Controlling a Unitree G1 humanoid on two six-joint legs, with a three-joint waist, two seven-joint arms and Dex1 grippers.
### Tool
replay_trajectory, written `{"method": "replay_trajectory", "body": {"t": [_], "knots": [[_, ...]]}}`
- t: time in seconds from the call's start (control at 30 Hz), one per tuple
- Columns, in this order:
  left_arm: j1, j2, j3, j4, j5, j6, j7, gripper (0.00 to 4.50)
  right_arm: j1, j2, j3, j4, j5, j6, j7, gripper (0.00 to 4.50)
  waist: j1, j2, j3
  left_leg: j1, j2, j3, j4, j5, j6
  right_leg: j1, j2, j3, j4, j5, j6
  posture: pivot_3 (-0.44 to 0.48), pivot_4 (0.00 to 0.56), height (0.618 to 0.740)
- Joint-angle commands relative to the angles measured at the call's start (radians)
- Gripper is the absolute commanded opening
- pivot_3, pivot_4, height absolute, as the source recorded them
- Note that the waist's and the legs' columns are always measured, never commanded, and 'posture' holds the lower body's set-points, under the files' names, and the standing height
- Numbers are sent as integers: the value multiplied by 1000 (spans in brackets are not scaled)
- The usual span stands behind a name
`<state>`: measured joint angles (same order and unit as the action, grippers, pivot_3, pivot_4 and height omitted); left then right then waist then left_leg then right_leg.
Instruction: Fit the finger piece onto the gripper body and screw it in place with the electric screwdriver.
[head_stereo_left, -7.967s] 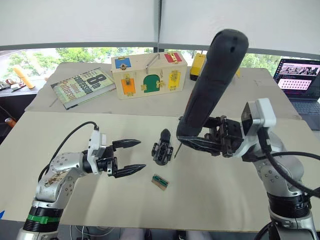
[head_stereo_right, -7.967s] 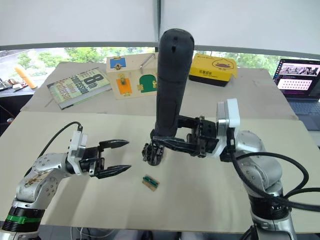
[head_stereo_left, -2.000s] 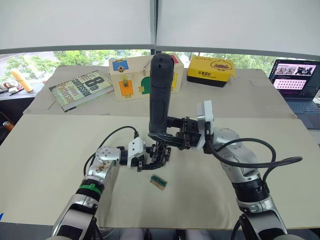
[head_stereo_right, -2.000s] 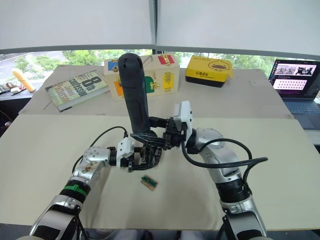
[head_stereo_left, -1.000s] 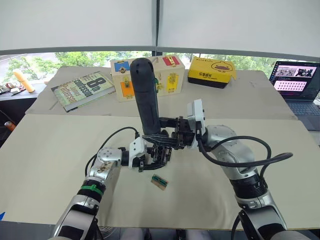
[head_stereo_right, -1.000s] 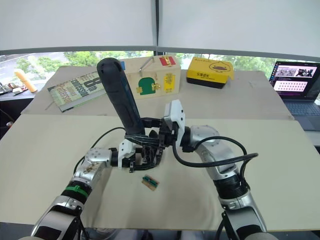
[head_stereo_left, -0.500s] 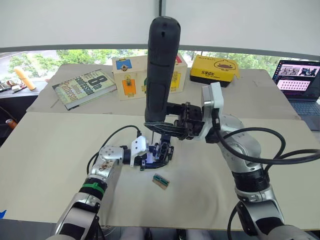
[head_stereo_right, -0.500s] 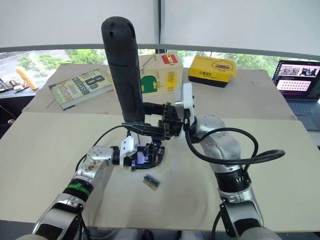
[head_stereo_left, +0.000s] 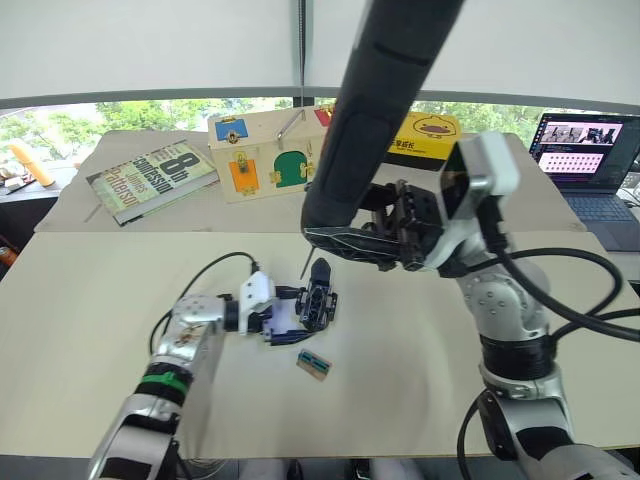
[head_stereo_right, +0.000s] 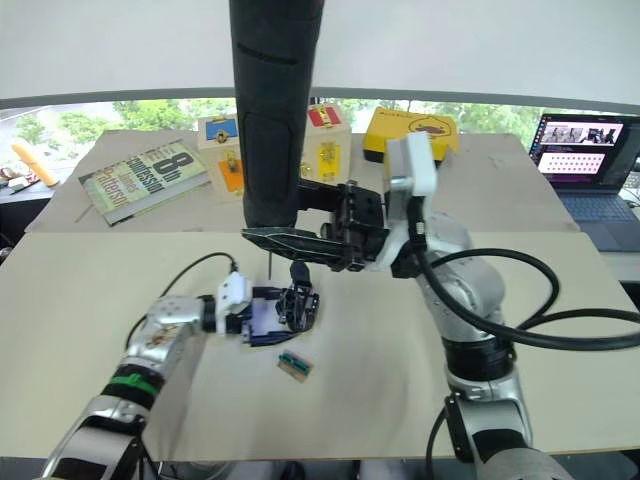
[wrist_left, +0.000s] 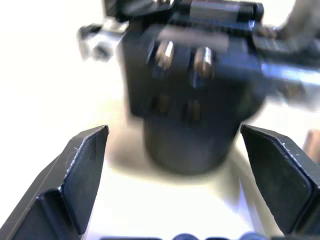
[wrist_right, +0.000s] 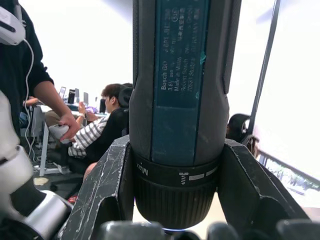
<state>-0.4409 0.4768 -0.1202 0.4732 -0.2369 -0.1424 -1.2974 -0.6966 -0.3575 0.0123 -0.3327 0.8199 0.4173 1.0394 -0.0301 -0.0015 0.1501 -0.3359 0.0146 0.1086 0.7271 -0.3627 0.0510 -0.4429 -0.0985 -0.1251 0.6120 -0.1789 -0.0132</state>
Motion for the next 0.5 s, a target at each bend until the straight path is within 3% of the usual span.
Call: {"method": "replay_trajectory", "body": {"t": [0.03, 0.3, 0.5], "knots": [[75, 100, 61, -35, -57, 39, -85, 4470, 56, -80, -79, -116, 68, 31, -5, 1897, 1, 0, 0, 0, 0, 0, -1, 0, 0, 0, 0, 0, 0, 0, 0, 0, 150, 740], [211, 269, 142, -88, -124, -66, -261, 4470, 372, -258, -221, -268, 65, 6, 13, 1897, 20, 0, 1, -2, -1, 3, -4, 0, -1, -4, -2, 1, -2, 0, 0, 0, 150, 740], [261, 301, 149, -176, -149, -25, -273, 4470, 573, -286, -239, -337, 33, -40, 43, 1897, 31, 0, 2, -2, -1, 3, -4, 0, -1, -5, -1, 2, -2, -1, 0, 0, 150, 740]]}}
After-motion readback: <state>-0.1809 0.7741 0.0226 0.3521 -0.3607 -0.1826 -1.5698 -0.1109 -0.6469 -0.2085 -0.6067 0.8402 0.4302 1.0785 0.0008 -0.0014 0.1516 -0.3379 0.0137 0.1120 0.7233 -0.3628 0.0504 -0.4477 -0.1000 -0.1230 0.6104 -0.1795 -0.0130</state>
